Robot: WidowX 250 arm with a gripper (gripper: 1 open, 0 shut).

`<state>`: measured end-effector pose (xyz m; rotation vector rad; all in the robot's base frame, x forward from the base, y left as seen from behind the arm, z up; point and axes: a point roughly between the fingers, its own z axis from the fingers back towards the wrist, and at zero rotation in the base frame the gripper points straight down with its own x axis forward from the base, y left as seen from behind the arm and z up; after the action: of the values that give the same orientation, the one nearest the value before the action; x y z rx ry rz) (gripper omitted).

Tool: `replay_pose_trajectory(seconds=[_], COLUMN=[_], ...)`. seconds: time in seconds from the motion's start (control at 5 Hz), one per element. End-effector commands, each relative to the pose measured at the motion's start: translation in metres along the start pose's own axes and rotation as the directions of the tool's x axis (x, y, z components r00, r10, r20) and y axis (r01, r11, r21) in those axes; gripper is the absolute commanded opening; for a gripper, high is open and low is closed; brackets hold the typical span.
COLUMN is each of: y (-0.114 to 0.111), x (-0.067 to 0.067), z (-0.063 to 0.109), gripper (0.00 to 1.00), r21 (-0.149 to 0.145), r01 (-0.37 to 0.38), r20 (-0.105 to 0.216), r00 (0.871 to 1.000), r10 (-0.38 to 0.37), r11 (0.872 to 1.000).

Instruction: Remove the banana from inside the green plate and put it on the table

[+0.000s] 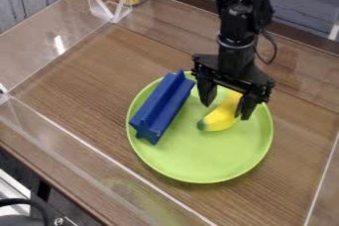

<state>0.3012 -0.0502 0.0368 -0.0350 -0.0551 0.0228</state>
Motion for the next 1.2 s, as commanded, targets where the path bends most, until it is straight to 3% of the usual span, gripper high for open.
replay_pose_trajectory(seconds=[0.0, 0.4, 0.6, 0.8, 1.0], y=[-0.004, -0.005, -0.005, -0.006, -0.007], x=[0.003, -0.002, -0.005, -0.006, -0.007], z=[0.005, 0.010, 0.013, 0.015, 0.017], gripper=[0.00, 0.00, 1.00, 0.00, 0.00], r21=[-0.011, -0.024, -0.032, -0.040, -0.045], r01=[0.010, 0.014, 0.012, 0.011, 0.008], r20=[0.030, 0.027, 0.026, 0.023, 0.022], r00=[0.999, 1.000, 1.000, 1.000, 1.000], r10=[-0.010, -0.013, -0.012, -0.010, -0.007], r11=[1.000, 1.000, 0.999, 0.999, 0.999])
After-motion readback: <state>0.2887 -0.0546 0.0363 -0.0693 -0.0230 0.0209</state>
